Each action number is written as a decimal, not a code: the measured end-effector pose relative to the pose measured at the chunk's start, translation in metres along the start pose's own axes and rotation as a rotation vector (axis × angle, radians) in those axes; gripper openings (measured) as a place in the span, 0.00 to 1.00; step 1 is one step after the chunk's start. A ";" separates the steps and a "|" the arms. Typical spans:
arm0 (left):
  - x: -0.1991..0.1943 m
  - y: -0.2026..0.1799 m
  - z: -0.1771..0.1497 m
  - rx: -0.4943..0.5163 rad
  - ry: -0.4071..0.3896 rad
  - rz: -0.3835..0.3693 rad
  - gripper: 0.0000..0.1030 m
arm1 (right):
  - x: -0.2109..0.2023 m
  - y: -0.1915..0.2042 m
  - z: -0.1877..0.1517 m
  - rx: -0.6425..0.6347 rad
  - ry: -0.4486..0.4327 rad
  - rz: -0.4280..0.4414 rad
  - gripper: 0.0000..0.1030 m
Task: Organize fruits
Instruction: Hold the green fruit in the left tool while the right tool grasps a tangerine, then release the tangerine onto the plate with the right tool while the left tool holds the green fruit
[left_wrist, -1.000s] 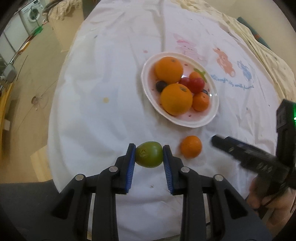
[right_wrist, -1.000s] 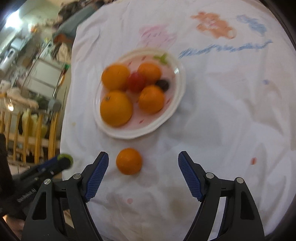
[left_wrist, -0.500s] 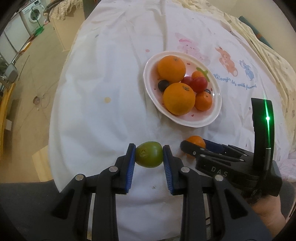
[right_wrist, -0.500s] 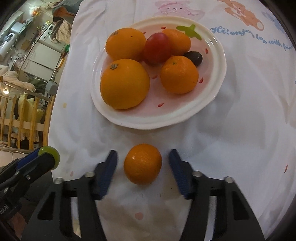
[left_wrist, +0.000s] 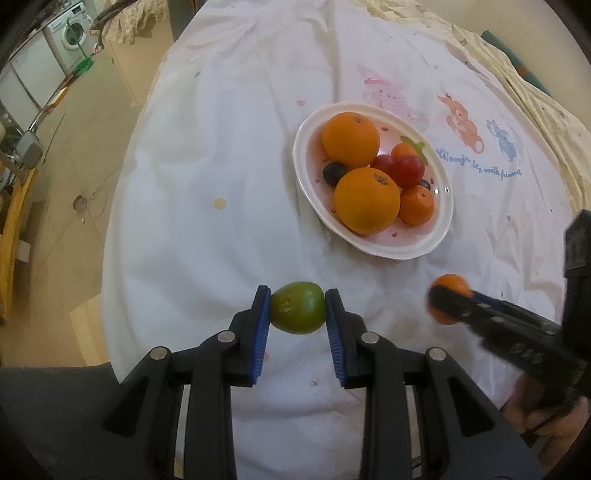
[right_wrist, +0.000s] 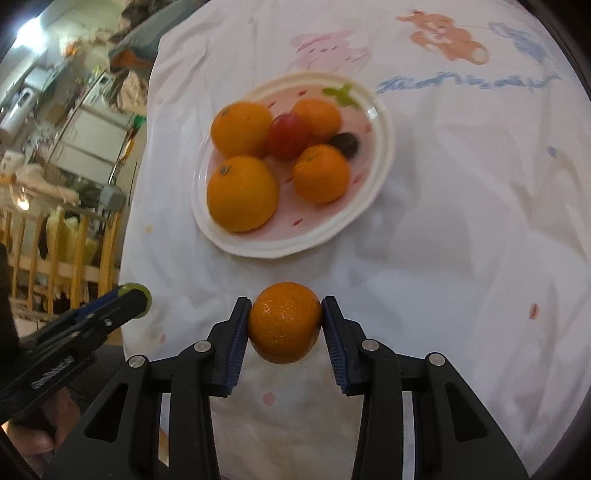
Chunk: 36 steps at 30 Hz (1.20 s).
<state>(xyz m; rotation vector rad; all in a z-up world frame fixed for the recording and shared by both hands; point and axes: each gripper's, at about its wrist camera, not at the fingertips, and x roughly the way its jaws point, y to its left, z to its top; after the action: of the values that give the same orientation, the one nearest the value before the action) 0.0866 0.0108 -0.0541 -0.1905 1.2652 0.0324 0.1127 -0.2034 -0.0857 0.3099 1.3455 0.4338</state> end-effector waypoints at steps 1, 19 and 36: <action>-0.001 0.000 0.000 -0.002 -0.006 0.004 0.25 | -0.006 -0.003 0.000 0.012 -0.013 0.004 0.40; 0.003 0.007 0.002 -0.028 0.007 -0.003 0.25 | -0.036 -0.011 0.044 0.091 -0.109 0.064 0.40; 0.005 0.003 0.006 -0.054 0.020 -0.038 0.25 | 0.018 -0.012 0.067 0.131 -0.035 0.125 0.53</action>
<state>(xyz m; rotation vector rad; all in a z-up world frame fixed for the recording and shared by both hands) 0.0940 0.0139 -0.0577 -0.2625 1.2815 0.0318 0.1823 -0.2030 -0.0936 0.5099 1.3269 0.4430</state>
